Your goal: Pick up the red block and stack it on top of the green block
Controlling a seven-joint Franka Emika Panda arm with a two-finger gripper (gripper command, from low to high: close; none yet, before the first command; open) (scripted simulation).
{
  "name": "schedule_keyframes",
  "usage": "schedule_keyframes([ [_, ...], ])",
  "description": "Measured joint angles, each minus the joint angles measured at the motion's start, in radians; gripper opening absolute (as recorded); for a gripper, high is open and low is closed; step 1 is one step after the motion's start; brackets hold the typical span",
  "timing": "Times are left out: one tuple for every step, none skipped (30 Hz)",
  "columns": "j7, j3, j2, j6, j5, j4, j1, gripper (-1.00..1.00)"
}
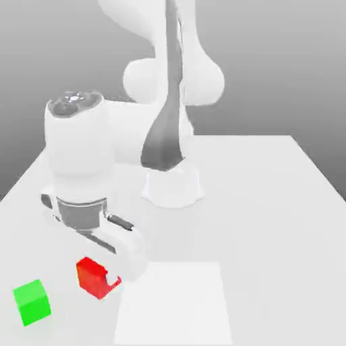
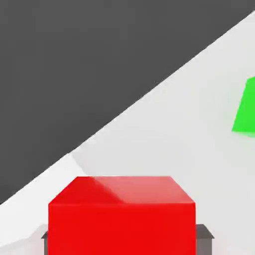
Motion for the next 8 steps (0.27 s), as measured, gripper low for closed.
schedule_keyframes([
  [-0.012,-0.024,0.02,-0.002,0.011,0.021,-0.026,-1.0],
  [-0.025,-0.037,0.054,0.013,0.027,0.039,-0.05,-1.0],
  [-0.037,-0.04,0.089,0.038,0.041,0.05,-0.065,-1.0],
  [-0.047,-0.036,0.125,0.067,0.054,0.056,-0.076,-1.0],
  [-0.055,-0.029,0.16,0.098,0.065,0.06,-0.086,1.0],
  [-0.055,-0.029,0.16,0.098,0.065,0.06,-0.086,1.0],
  [-0.055,-0.029,0.16,0.098,0.065,0.06,-0.086,1.0],
  [-0.055,-0.029,0.16,0.098,0.065,0.06,-0.086,1.0],
])
